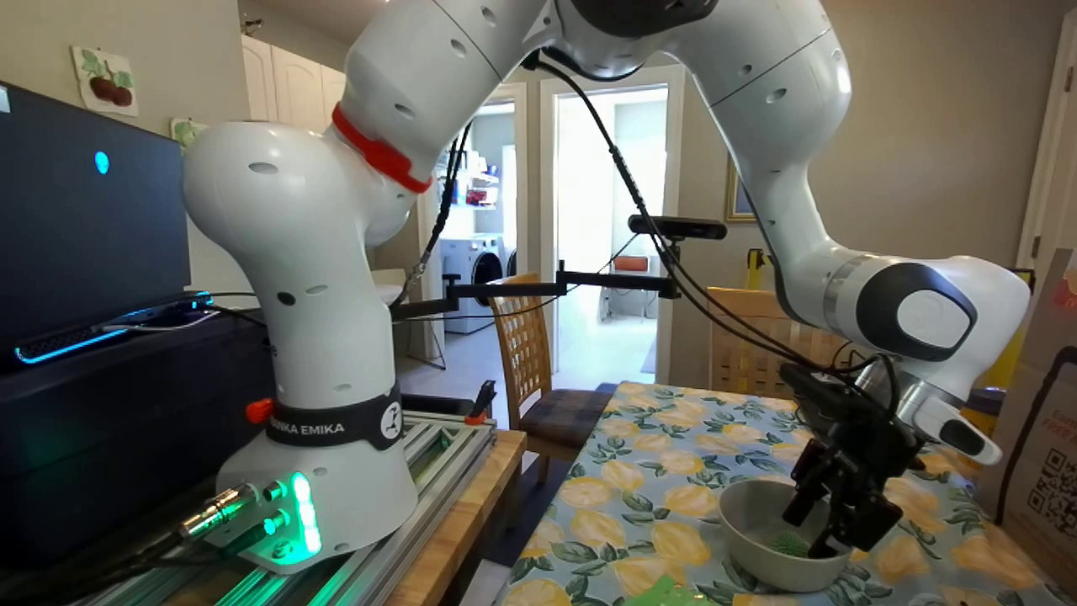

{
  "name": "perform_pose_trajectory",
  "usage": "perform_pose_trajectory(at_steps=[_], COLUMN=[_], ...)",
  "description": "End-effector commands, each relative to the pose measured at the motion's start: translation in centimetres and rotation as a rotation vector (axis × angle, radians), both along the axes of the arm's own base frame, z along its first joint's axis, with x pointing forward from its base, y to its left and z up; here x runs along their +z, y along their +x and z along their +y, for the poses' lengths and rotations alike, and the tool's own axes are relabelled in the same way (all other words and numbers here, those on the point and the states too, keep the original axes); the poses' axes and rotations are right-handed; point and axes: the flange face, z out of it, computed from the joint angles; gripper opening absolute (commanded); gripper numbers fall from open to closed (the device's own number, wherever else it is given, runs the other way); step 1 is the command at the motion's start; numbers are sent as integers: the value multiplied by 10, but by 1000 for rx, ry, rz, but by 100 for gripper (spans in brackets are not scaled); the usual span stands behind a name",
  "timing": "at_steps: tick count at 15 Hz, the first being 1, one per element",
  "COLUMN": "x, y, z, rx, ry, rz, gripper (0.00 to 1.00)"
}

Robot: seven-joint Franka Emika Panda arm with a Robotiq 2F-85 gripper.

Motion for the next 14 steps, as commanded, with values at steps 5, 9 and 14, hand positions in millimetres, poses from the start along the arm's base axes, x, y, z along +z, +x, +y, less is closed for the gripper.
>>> perform_pose_trajectory(at_steps=[5, 9, 14], x=[-8, -12, -13], y=[6, 3, 3], z=[4, 10, 12], rx=[41, 61, 79], ry=[-29, -43, -54], rz=[12, 16, 13], gripper=[74, 77, 38])
